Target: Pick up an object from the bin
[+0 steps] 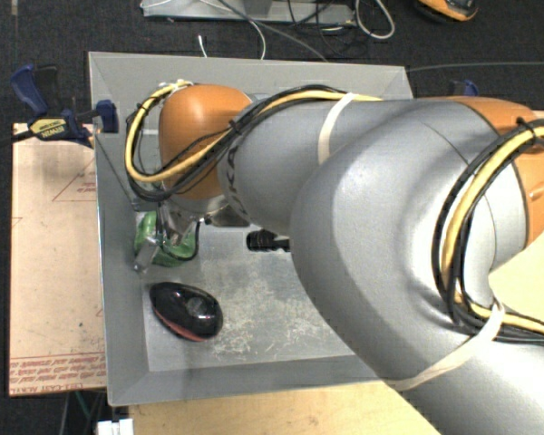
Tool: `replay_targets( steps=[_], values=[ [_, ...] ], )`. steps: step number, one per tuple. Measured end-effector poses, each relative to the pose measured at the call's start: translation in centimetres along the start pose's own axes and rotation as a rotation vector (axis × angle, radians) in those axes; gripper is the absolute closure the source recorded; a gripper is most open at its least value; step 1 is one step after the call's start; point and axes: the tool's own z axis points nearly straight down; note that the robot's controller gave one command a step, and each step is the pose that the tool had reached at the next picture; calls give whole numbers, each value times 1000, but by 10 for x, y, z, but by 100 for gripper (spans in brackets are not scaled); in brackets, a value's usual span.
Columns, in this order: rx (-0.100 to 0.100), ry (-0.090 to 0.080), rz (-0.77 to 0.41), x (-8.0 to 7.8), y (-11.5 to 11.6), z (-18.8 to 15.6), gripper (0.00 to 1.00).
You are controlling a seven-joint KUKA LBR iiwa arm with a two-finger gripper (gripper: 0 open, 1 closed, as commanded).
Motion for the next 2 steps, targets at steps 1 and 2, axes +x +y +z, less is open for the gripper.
replay_targets(
  steps=[1,2],
  values=[
    [10,8,1,2,-3,-26,100],
    [0,1,0,0,0,-64,100]
  ],
)
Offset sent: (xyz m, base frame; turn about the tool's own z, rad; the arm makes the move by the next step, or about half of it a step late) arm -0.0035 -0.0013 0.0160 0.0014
